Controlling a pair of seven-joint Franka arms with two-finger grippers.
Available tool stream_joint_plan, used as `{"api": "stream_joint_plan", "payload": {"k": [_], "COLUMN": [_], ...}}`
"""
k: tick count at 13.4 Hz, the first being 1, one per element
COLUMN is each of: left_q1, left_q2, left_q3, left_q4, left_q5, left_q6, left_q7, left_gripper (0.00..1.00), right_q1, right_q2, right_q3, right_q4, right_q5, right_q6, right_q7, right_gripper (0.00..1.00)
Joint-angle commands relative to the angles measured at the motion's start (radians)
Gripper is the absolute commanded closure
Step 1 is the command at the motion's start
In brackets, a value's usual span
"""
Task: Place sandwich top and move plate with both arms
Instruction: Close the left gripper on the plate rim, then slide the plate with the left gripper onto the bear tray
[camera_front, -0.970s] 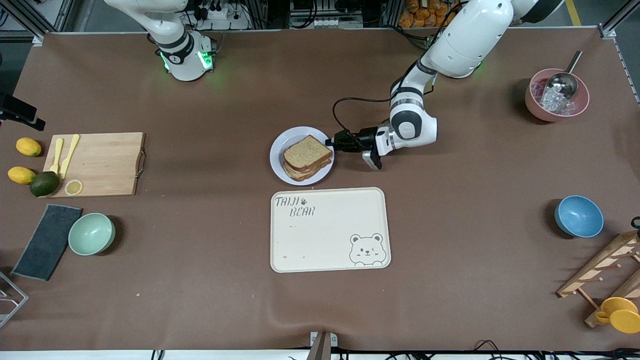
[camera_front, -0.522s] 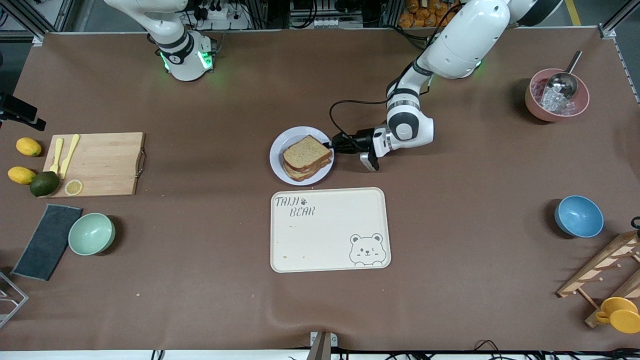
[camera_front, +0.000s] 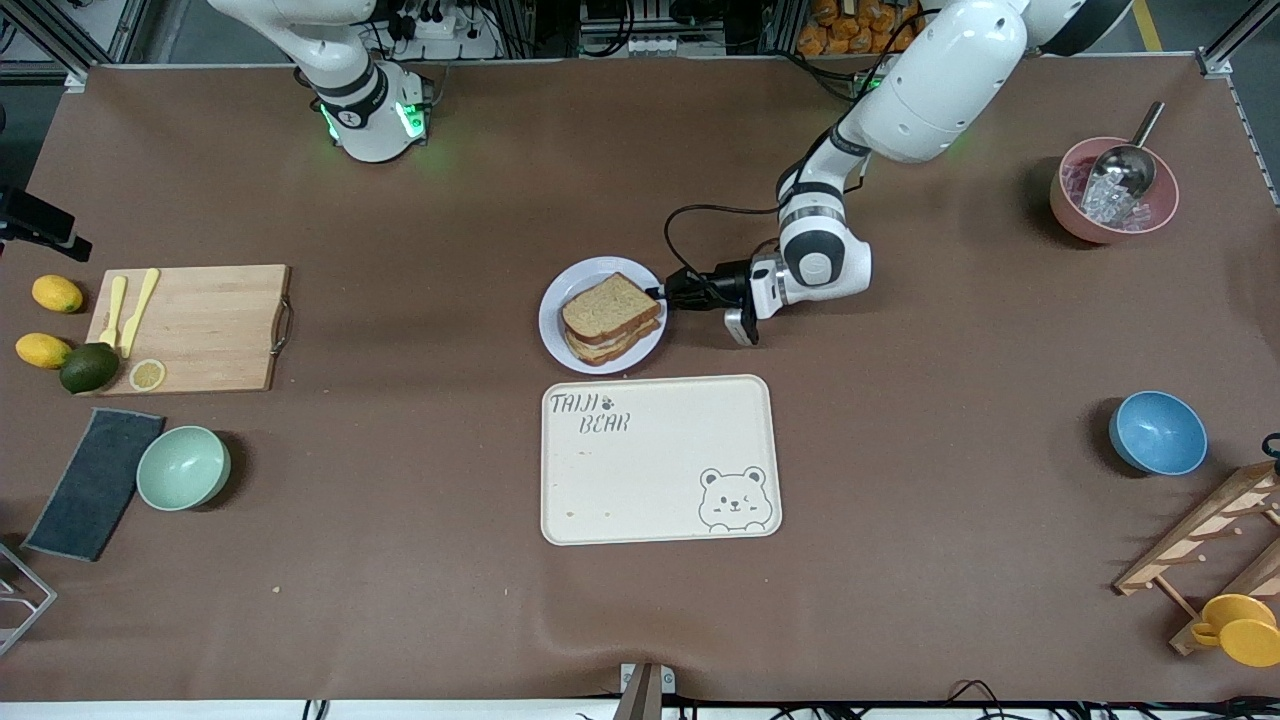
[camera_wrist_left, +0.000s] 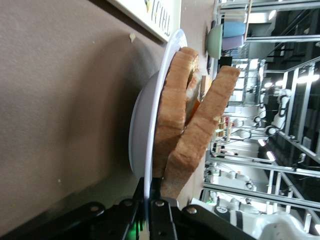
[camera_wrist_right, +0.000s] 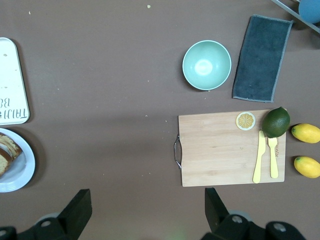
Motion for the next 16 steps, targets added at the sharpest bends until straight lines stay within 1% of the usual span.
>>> {"api": "stream_joint_plan", "payload": {"k": [1,2,5,7,10,12,13,14,16], "left_q1": [0.035,0.064,0.233,0.298,0.347,0.394,0.405,0.399,0.395], "left_q2": [-0.016,-0.027,-0.065,-0.079,-0.097,-0.074,-0.044,-0.016,0.015], "left_q3": [-0.016,-0.041,-0.163,-0.191,-0.185,-0.173,-0.168,-0.152,-0.13], "left_q4": [-0.029,-0.039,-0.056,-0.05,-0.001,0.045,0.082,0.116,0.154], "left_q5": [-0.034,-0.034,-0.034,-0.034,-0.026,-0.017,-0.012,-0.011,-0.009], "left_q6": [-0.068,-0.068,-0.067,-0.061,-0.056,-0.053,-0.044,-0.023,0.013], "left_q7": [0.036,0.035,0.018,0.003,-0.106,-0.175,-0.188,-0.191,-0.194], "left_gripper": [1.0,1.0,1.0,1.0,1.0,1.0,1.0,1.0,1.0], "right_q1": [-0.001,-0.001,0.001,0.001,-0.001,0.001,0.001,0.001,0.001], "right_q2": [-0.001,-0.001,-0.001,-0.001,-0.001,-0.001,-0.001,-0.001,-0.001], "right_q3": [0.004,0.004,0.004,0.004,0.004,0.004,0.004,0.004,0.004], "right_q4": [0.008,0.008,0.008,0.008,0.008,0.008,0.008,0.008,0.008], "right_q5": [-0.016,-0.016,-0.016,-0.017,-0.017,-0.017,-0.017,-0.017,-0.017], "right_q6": [-0.004,-0.004,-0.004,-0.002,-0.004,-0.002,-0.002,-0.002,-0.002], "right_q7": [-0.009,-0.009,-0.009,-0.009,-0.009,-0.007,-0.007,-0.007,-0.007], "right_gripper": [0.0,0.0,0.0,0.0,0.0,0.0,0.0,0.0,0.0]}}
